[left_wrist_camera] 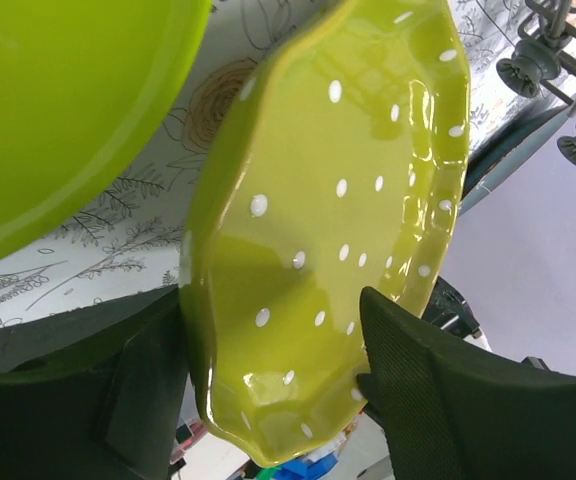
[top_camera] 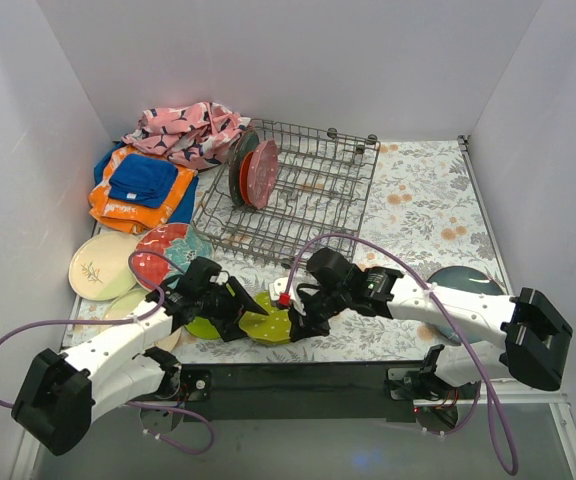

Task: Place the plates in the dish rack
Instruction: Pass the plate from the right arm to the left, then insert the plate into the dish rack

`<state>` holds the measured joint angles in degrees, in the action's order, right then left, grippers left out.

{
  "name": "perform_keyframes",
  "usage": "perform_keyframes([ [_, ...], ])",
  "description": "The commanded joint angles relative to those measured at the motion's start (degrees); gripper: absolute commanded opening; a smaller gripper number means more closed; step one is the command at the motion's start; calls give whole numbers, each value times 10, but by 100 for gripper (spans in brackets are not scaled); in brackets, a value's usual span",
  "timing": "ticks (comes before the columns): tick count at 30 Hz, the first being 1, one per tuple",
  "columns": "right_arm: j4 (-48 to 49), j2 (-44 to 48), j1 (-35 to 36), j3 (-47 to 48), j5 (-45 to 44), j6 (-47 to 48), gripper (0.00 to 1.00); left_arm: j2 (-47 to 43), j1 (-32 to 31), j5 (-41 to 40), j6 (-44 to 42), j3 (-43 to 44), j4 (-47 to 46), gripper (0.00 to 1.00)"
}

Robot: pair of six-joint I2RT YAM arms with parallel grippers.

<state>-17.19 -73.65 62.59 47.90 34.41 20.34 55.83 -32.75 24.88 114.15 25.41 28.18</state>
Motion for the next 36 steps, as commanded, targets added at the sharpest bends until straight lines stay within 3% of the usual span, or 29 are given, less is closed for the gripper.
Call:
perform_keyframes([
  [1, 69, -4, -1, 31, 36, -53, 1, -18, 1, 12, 121, -12, -30, 58],
  [12, 121, -22, -1, 21, 87, -116, 1, -114, 1, 11, 165, -58, -61, 8],
  [13, 122, -23, 0, 20, 93, -117, 1, -119, 1, 11, 165, -60, -62, 0],
  [20, 127, -18, 2, 11, 129, -108, 2, -144, 2, 8, 131, -57, -61, 0],
  [21, 126, -13, 2, 13, 131, -105, 8, -142, 2, 7, 106, -54, -59, 0],
  [22, 117, -11, 1, 14, 130, -95, 23, -139, 2, 6, 94, -43, -53, 0],
  [24, 101, -3, -4, 25, 130, -78, 41, -136, 2, 4, 53, -29, -49, 0],
  [28, 57, 9, -49, 53, 163, -36, 61, -124, 2, -2, -14, 21, -24, 0],
  [33, 16, 24, -132, 83, 202, -6, 70, -102, 2, -1, -93, 75, 5, 0],
  [36, 3, 34, -168, 90, 210, -2, 71, -87, 2, 5, -143, 111, 22, 0],
])
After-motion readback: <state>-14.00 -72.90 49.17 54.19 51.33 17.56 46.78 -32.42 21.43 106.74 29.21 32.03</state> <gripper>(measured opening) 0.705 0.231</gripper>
